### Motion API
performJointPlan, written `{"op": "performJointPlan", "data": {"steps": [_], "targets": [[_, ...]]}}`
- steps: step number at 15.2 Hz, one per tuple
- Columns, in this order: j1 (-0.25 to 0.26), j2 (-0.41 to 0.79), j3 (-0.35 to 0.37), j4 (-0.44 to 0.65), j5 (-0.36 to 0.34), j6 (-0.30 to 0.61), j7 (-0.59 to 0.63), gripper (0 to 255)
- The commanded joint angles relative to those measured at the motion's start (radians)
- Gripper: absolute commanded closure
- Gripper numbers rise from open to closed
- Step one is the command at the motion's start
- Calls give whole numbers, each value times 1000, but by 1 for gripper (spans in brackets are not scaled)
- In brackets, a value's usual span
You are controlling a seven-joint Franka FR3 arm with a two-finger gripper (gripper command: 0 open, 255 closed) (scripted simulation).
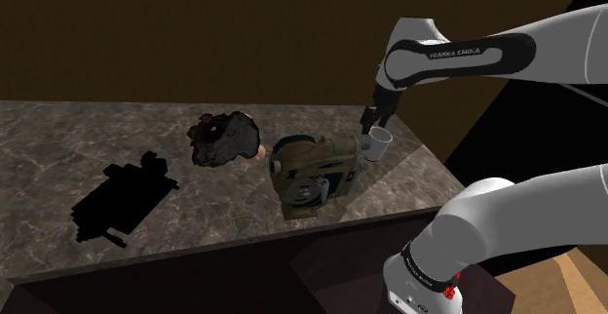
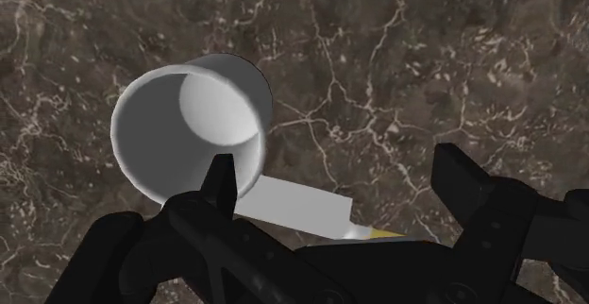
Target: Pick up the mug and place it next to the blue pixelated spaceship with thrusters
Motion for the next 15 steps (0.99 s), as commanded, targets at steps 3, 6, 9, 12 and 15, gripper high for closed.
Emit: {"op": "performJointPlan", "data": {"steps": [3,6,9,12,15], "targets": [[-32,114,-45,-5,-55,103,-43,0],[-35,136,-52,-30,-60,150,-43,0],[-37,161,-59,-53,-65,199,-42,0],[-38,175,-63,-65,-67,224,-42,0],[-38,176,-63,-65,-67,224,-42,0]]}}
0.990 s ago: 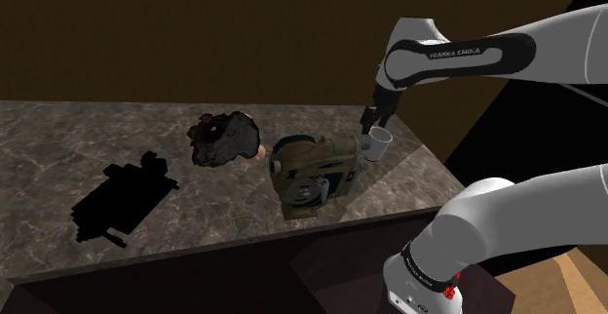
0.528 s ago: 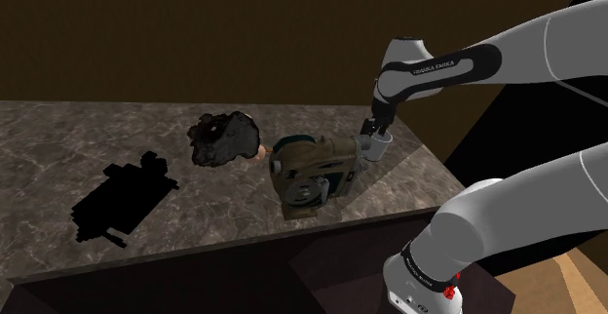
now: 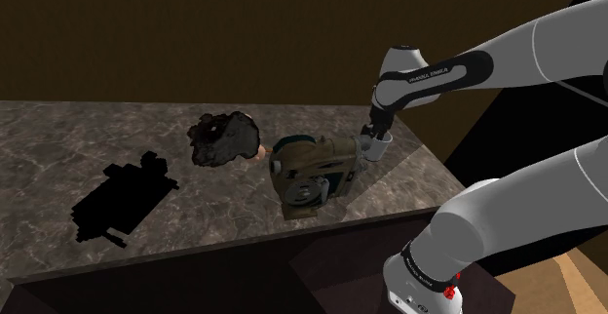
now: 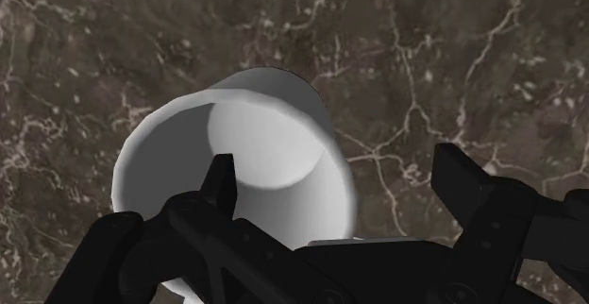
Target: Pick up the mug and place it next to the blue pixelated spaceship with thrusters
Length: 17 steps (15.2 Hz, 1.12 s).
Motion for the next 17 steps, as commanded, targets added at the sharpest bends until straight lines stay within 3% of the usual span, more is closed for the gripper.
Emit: {"op": "performJointPlan", "data": {"steps": [1,4,5,14,17], "targets": [[0,0,0,0,0,1,0,0],[0,0,0,0,0,1,0,0],[0,0,0,0,0,1,0,255],[0,0,0,0,0,1,0,255],[0,-29,5,19,3,-48,-3,255]]}}
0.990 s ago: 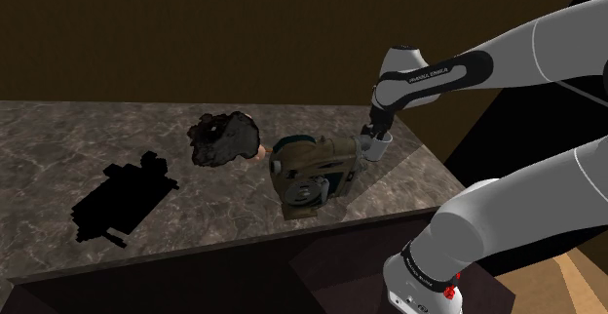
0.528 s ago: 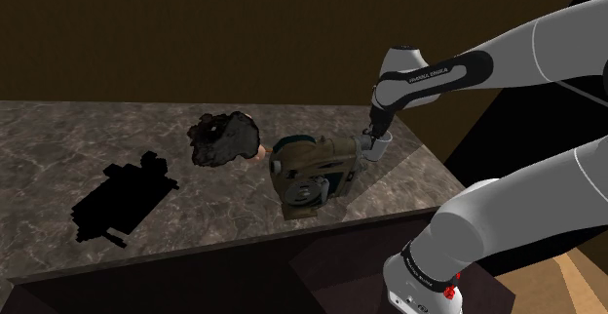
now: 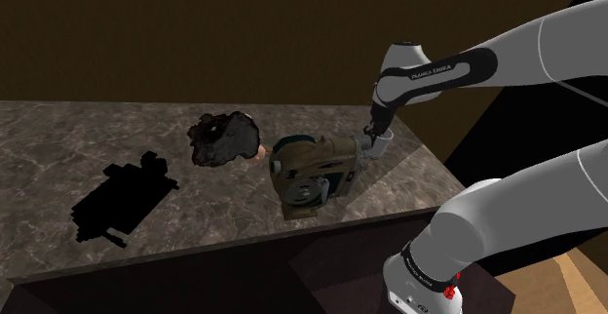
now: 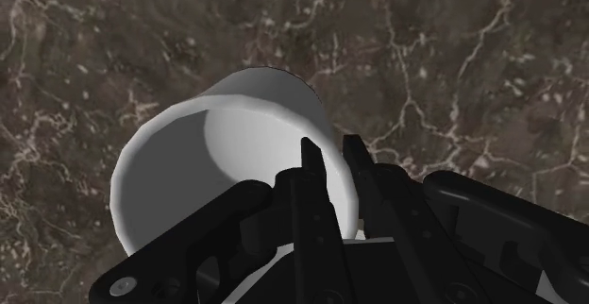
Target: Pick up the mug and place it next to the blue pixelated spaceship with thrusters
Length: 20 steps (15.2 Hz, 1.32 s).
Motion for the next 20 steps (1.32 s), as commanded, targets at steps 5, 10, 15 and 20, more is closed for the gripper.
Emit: {"op": "performJointPlan", "data": {"steps": [5,10,15,20], "targets": [[0,-54,10,43,5,-96,-7,255],[1,-88,18,86,11,-174,-12,255],[3,-115,27,134,18,-249,-17,255],[5,-135,35,187,24,-321,-23,255]]}}
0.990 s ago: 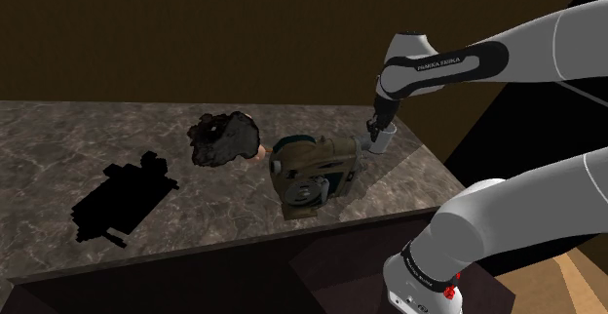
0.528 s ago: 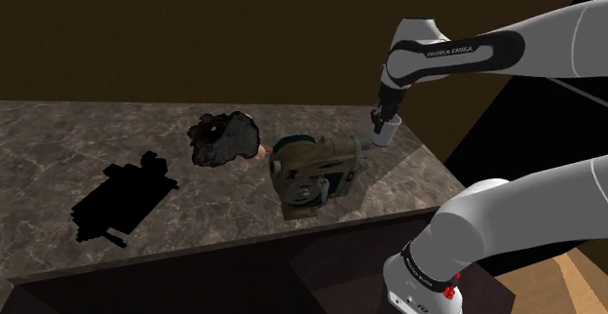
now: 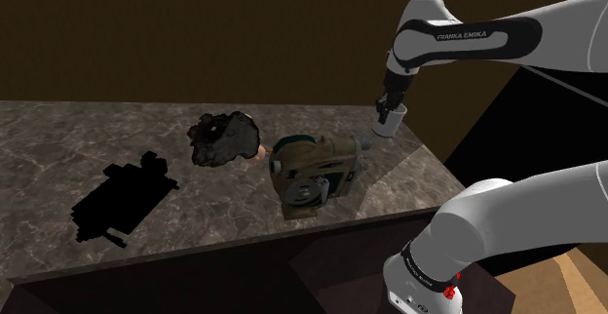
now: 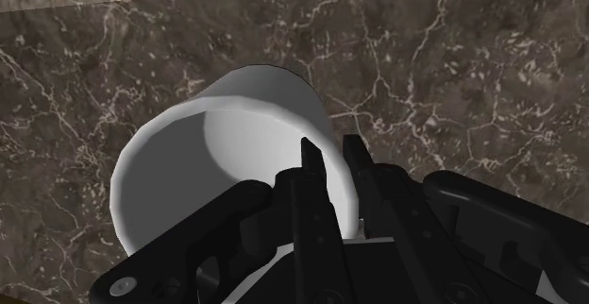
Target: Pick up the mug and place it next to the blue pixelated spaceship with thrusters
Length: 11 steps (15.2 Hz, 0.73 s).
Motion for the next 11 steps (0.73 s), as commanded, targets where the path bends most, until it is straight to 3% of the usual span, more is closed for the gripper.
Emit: {"op": "performJointPlan", "data": {"steps": [1,11], "targets": [[0,-7,3,22,2,-29,-3,255],[5,-24,17,143,14,-167,-15,255]]}}
